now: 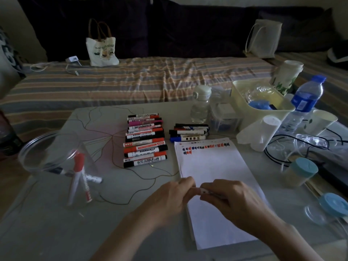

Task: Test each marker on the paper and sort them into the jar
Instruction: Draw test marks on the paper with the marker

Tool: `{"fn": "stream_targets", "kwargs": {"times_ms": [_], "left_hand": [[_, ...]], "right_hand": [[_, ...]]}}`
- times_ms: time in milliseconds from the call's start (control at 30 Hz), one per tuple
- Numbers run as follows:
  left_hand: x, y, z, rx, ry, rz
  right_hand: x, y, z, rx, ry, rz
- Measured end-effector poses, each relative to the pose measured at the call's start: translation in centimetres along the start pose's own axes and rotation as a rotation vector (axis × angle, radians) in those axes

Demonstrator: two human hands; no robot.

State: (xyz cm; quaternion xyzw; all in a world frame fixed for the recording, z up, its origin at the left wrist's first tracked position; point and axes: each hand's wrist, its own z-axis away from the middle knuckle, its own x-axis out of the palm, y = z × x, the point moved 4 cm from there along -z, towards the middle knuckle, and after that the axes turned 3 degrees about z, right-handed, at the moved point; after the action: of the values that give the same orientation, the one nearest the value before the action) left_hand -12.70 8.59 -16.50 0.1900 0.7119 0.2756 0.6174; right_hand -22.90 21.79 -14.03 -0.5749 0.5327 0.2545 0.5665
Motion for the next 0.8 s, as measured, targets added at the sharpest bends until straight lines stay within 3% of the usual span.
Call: {"fn": "stream_targets", "kwargs": {"times_ms": [167, 267, 467, 633, 700, 800], "left_hand": [[-0.6, -2.0, 1.3, -0.083, -0.085, 0.122], [-3.6, -5.8, 2.7, -0.217, 0.024, 0.170], [-2.2, -3.4, 1.5, -0.131, 0.146, 0.130], [-1.7, -5.1, 0.0, -0.150, 0.276, 0.072], [-1.2, -5.0, -1.1, -0.141, 0.323, -0.002], [-0.9, -5.2, -2.8, -0.168, 0.410, -0.047]], "right_hand": [[0.4, 0.4, 0.5, -0.063, 0.097, 0.152], [-3.8, 3.8, 1.1, 0.056, 0.278, 0.179], [0.6, 2.9, -0.8, 0.182, 0.027, 0.067], [1.8, 2.9, -1.0, 0.159, 0.075, -0.093], [1.6, 2.5, -1.4, 0.201, 0.162, -0.232], [0.6, 3.0, -2.1, 0.428, 0.251, -0.952]]}}
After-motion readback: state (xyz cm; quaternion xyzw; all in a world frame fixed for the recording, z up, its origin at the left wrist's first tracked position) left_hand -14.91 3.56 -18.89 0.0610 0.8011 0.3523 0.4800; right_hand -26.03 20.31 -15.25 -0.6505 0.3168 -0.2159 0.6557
